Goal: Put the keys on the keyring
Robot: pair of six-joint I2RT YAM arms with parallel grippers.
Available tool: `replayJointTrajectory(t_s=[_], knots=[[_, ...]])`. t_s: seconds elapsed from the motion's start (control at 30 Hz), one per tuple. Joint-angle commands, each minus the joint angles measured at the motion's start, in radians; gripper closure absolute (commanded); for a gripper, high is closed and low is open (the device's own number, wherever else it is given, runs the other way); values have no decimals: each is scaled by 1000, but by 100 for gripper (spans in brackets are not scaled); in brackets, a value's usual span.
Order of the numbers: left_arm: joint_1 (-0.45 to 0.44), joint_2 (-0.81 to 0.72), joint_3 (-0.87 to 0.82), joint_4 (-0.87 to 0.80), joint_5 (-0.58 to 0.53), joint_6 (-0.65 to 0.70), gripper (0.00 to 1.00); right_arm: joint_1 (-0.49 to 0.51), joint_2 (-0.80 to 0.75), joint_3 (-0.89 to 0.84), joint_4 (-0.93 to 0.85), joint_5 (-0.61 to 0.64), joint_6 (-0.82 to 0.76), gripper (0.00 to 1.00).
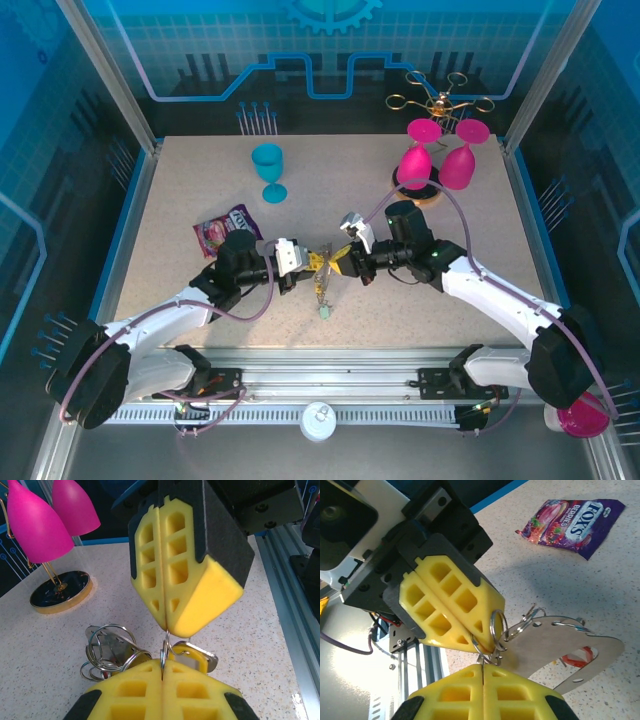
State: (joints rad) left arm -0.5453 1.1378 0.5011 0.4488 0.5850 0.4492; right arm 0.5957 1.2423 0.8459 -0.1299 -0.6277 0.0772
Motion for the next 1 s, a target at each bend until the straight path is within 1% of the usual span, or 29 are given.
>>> replayJointTrajectory(t_s=[0.0, 0.2, 0.37, 0.43, 0.6, 0.7, 0.77, 0.83, 0.87, 0.9, 0.93, 0.97], knots=[[6, -11, 4, 45, 47, -7, 100, 13, 6, 27, 15, 60, 9, 100], [6, -14, 1, 41, 62, 6, 100, 14, 8, 21, 53, 104, 55, 100], [6, -21, -3, 54, 56, 27, 100, 15, 34, 26, 50, 125, 113, 100], [4, -25, -9, 73, 37, 40, 100, 15, 47, 27, 54, 125, 151, 100], [-23, -47, -33, 105, -69, 124, 100, 16, 71, 15, 114, 97, 272, 100], [-25, -55, -47, 145, -105, 130, 100, 16, 85, 14, 140, 75, 312, 100], [-24, -55, -49, 154, -108, 125, 100, 15, 89, 14, 138, 70, 316, 100], [-24, -55, -52, 158, -108, 114, 100, 5, 84, 11, 126, 63, 305, 73], [-25, -55, -56, 165, -108, 104, 100, -5, 73, 4, 125, 57, 298, 63], [-24, -51, -58, 173, -107, 93, 100, -20, 57, -7, 127, 51, 285, 54], [-24, -49, -59, 176, -104, 79, 100, -34, 38, -19, 129, 51, 267, 49], [-24, -46, -59, 180, -96, 62, 100, -53, 11, -34, 136, 51, 237, 47]])
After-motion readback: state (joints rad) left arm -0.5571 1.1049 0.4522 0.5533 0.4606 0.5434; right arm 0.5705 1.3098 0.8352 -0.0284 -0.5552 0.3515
